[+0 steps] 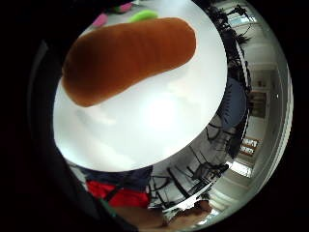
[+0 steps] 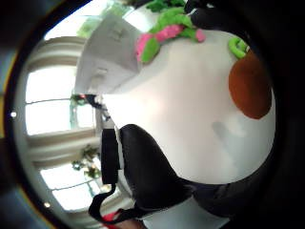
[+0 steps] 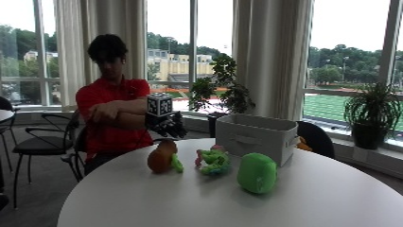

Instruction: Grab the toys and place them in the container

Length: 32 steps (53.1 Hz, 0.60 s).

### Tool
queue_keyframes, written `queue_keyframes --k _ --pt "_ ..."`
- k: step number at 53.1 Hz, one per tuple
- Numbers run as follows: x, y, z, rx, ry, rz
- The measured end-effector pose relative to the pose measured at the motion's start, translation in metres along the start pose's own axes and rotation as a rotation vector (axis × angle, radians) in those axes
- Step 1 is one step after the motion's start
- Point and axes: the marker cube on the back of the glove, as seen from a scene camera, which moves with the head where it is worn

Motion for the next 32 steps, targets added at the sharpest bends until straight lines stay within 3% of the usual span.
queue_keyframes --k 32 --pt "0.048 0.005 -0.013 0.064 0.063 -0.005"
